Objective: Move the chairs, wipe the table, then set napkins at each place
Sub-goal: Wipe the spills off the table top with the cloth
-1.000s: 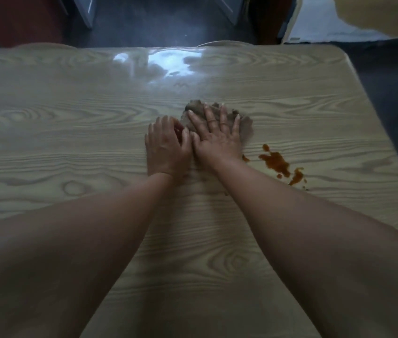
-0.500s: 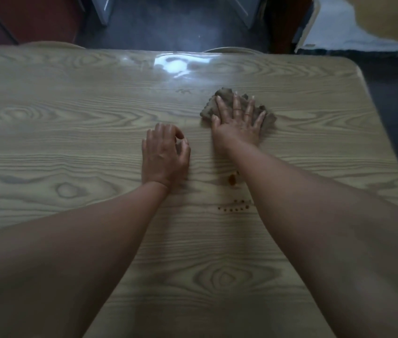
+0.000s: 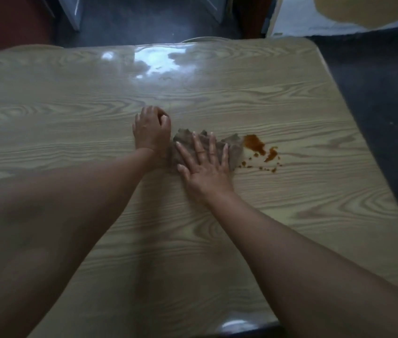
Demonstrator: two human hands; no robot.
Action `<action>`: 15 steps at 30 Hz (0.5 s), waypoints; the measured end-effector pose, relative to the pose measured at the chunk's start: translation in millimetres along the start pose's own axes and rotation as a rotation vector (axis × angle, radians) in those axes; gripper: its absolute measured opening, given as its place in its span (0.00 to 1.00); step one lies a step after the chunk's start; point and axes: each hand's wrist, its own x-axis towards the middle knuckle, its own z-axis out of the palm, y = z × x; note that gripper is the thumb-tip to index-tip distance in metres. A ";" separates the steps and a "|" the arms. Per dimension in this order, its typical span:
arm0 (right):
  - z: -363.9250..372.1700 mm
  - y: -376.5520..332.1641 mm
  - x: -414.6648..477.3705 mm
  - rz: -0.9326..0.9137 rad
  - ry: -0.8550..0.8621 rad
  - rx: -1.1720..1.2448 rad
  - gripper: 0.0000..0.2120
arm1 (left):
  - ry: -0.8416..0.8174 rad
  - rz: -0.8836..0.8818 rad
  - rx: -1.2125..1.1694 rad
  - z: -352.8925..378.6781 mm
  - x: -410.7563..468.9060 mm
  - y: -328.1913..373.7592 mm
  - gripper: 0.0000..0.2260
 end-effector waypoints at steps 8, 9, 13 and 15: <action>16.2 1.0 -55.5 -0.326 -0.024 -0.142 0.27 | 0.039 -0.072 0.160 5.7 -13.0 14.5 0.11; 17.6 6.7 -58.0 -0.359 -0.012 -0.157 0.28 | 0.051 -0.073 0.161 7.9 -14.8 16.5 0.11; 12.8 21.5 -52.4 -0.371 0.002 -0.186 0.29 | 0.073 -0.037 0.116 16.4 -20.3 23.1 0.11; 8.6 27.0 -43.4 -0.300 0.006 -0.202 0.29 | 0.072 -0.022 0.053 20.2 -21.9 25.1 0.10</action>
